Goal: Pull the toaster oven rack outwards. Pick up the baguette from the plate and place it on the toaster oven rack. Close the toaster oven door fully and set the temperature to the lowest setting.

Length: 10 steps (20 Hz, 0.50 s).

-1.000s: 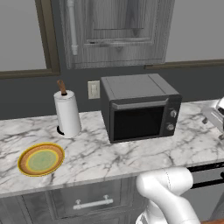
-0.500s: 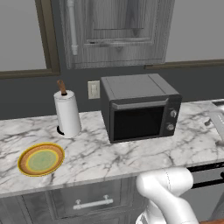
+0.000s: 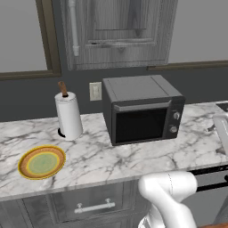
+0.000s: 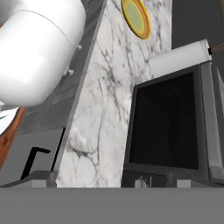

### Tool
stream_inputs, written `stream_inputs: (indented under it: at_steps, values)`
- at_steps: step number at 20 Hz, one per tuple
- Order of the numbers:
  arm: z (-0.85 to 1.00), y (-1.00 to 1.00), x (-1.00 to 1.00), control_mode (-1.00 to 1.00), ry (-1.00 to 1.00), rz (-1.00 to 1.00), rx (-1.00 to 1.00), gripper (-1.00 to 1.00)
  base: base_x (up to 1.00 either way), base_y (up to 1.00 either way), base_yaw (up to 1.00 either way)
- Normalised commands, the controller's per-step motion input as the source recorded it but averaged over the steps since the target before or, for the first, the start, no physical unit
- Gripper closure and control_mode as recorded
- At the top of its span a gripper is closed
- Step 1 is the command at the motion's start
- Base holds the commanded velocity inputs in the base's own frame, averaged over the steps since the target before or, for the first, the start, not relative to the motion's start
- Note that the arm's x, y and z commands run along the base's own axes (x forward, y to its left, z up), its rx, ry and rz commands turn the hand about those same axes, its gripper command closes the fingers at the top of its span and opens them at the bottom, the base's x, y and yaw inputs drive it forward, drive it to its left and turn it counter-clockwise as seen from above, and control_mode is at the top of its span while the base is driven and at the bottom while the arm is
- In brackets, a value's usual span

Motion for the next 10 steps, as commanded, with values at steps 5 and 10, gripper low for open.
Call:
stream_inputs:
  at_steps: [5,10]
  values:
    - [-0.06,0.24,0.00,-1.00,0.00,-0.08,0.01,-1.00,0.00,0.00,0.00]
    - [0.00,0.00,0.01,-1.00,0.00,-0.08,0.11,-1.00,0.00,0.00,0.00]
